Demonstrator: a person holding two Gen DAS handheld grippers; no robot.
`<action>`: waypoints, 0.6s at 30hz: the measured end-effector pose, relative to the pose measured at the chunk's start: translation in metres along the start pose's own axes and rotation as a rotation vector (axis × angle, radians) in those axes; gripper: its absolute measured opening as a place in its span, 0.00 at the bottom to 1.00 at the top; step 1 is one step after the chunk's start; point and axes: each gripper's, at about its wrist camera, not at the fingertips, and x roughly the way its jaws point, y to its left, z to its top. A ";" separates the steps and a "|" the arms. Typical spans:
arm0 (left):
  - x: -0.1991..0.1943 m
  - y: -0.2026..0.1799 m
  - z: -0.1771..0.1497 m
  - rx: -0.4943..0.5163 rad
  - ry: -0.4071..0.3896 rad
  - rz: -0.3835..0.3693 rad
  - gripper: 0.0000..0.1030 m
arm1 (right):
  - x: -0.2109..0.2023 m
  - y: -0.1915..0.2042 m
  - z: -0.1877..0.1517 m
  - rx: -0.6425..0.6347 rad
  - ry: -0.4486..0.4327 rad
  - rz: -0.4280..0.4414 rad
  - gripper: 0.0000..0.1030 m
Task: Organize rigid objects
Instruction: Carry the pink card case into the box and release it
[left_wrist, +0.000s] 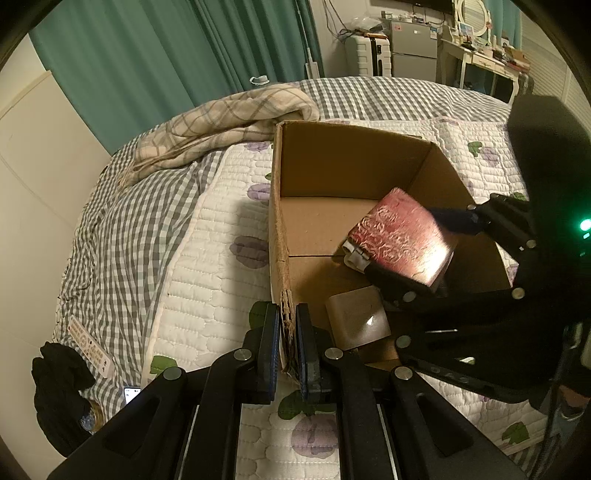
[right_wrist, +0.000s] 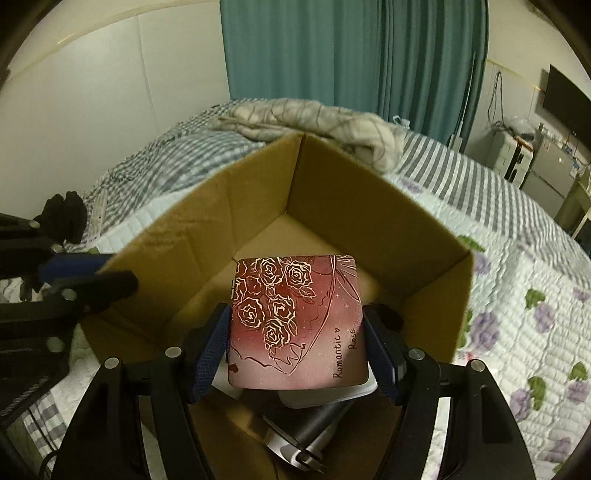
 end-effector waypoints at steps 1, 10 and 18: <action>0.000 0.000 0.000 -0.001 -0.001 0.000 0.07 | 0.002 0.000 -0.001 0.005 0.001 0.004 0.67; 0.000 0.000 0.000 -0.003 0.000 -0.002 0.07 | -0.027 -0.010 -0.003 -0.004 -0.099 -0.045 0.93; 0.000 0.000 0.000 -0.002 0.000 -0.001 0.07 | -0.101 -0.066 -0.005 0.093 -0.248 -0.164 1.00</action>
